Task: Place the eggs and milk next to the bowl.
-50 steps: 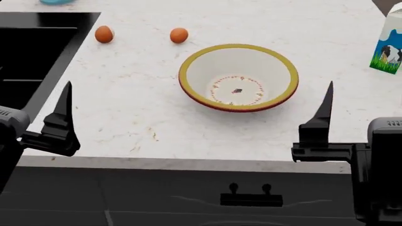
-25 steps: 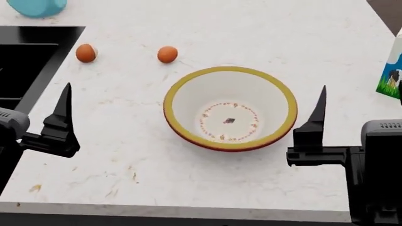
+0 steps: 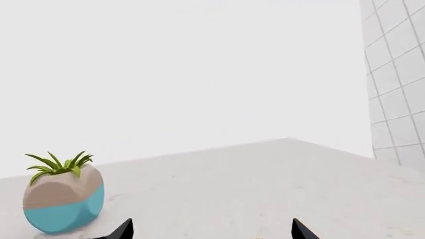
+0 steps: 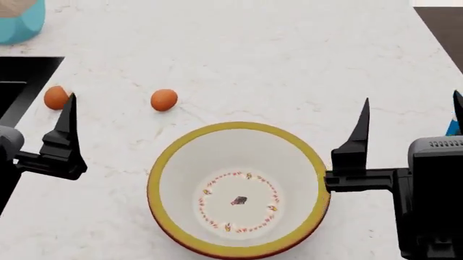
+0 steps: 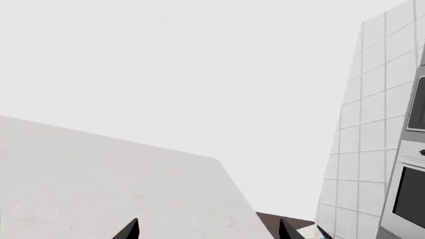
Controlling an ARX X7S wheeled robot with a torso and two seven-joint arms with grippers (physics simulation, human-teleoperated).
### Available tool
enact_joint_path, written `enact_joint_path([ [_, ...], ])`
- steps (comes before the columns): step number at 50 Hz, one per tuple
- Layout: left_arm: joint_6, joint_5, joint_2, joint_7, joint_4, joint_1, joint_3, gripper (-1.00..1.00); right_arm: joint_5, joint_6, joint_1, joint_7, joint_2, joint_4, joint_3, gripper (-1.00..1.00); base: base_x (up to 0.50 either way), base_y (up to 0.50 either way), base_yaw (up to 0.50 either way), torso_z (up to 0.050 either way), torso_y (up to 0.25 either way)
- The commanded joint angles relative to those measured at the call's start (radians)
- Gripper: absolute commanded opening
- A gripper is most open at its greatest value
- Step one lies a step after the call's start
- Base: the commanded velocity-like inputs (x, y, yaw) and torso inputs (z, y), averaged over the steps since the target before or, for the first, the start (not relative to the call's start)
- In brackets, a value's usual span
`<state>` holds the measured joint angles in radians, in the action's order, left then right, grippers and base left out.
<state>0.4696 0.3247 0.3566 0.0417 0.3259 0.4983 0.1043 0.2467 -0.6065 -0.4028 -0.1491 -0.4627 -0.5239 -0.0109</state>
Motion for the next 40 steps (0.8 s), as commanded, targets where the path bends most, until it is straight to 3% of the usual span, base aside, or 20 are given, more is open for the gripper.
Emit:
enact_joint_path([
  [1,-0.039,-0.003,-0.019,-0.008,-0.011,-0.002,-0.057,1.0,-0.019,-0.022,-0.006,0.025,0.015,-0.017,-0.019,1.0,0.41,-0.07,0.0,0.0,0.0],
  [21,-0.062,0.009,-0.013,-0.018,-0.021,-0.012,-0.055,1.0,-0.023,-0.026,-0.018,0.023,0.011,-0.009,-0.001,1.0,0.41,-0.06,0.0,0.0,0.001],
  [40,-0.019,0.043,-0.018,0.011,-0.018,0.0,-0.078,1.0,-0.015,-0.024,-0.005,0.029,0.006,-0.012,0.007,1.0,0.01,0.0,0.0,0.0,-0.037],
])
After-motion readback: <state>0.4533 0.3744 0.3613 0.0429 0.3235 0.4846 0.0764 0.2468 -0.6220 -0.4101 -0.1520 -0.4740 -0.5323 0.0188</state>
